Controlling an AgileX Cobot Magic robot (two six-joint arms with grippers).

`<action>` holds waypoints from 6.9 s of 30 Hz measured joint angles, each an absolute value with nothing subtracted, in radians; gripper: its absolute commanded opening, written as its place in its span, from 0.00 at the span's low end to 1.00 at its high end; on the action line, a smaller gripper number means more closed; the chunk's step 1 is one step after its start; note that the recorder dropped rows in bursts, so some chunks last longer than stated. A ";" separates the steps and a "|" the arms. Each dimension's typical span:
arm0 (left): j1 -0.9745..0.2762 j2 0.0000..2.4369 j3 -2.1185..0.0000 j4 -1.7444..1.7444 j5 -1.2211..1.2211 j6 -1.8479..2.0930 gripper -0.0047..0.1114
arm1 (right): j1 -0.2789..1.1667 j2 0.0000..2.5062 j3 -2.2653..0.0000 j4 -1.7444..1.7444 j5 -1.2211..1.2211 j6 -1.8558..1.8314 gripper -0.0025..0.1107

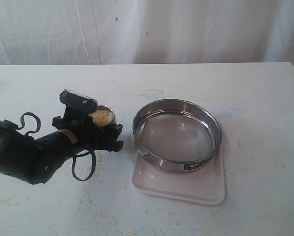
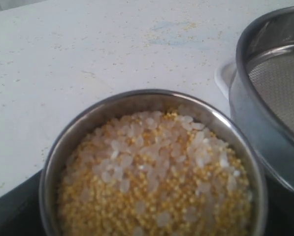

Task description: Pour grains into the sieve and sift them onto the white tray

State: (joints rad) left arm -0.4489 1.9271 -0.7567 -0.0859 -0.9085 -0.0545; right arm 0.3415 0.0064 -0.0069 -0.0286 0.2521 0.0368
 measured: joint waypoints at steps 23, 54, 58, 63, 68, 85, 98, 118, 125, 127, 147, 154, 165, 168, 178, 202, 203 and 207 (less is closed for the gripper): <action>-0.465 1.876 -0.843 -0.050 -0.608 -0.031 0.04 | 0.342 0.006 -0.007 -0.029 0.252 0.037 0.02; -0.467 1.976 -0.858 -0.080 -0.684 -0.008 0.05 | 0.342 0.006 -0.007 -0.029 0.252 0.037 0.02; -0.467 1.976 -0.858 -0.086 -0.689 0.000 0.13 | 0.342 0.006 -0.007 -0.029 0.252 0.037 0.02; -0.467 1.978 -0.858 -0.125 -0.703 0.000 0.36 | 0.342 0.006 -0.007 -0.029 0.252 0.037 0.02; -0.467 1.983 -0.858 -0.137 -0.713 0.005 0.57 | 0.342 0.006 -0.007 -0.029 0.252 0.037 0.02; -0.467 1.988 -0.858 -0.167 -0.714 0.010 0.86 | 0.342 0.006 -0.007 -0.029 0.252 0.037 0.02; -0.467 1.988 -0.858 -0.167 -0.714 0.017 0.86 | 0.342 0.006 -0.007 -0.029 0.252 0.037 0.02; -0.467 1.969 -0.858 -0.167 -0.652 0.054 0.86 | 0.342 0.006 -0.007 -0.029 0.252 0.037 0.02; -0.467 1.963 -0.877 -0.169 -0.609 0.059 0.86 | 0.342 0.006 -0.007 -0.029 0.252 0.037 0.02; -0.467 1.963 -0.900 -0.169 -0.585 0.061 0.86 | 0.342 0.006 -0.007 -0.029 0.252 0.037 0.02; -0.467 1.963 -0.836 -0.245 -0.815 0.076 0.86 | 0.342 0.006 -0.007 -0.029 0.252 0.037 0.02; -0.467 1.965 -0.836 -0.245 -0.838 0.058 0.86 | 0.342 0.006 -0.007 -0.029 0.252 0.037 0.02; -0.467 1.967 -0.836 -0.245 -0.879 0.045 0.86 | 0.342 0.006 -0.007 -0.029 0.252 0.037 0.02; -0.467 1.992 -0.836 -0.247 -0.893 0.027 0.86 | 0.342 0.006 -0.007 -0.029 0.252 0.037 0.02; -0.467 2.012 -0.840 -0.265 -0.945 0.017 0.86 | 0.342 0.006 -0.007 -0.029 0.252 0.037 0.02; -0.467 2.012 -0.858 -0.273 -0.908 0.022 0.04 | 0.342 0.006 -0.007 -0.029 0.252 0.037 0.02; -0.467 2.007 -0.858 -0.273 -0.899 0.024 0.04 | 0.342 0.006 -0.007 -0.029 0.252 0.037 0.02; -0.467 1.987 -0.858 -0.271 -0.860 0.024 0.04 | 0.342 0.006 -0.007 -0.029 0.252 0.037 0.02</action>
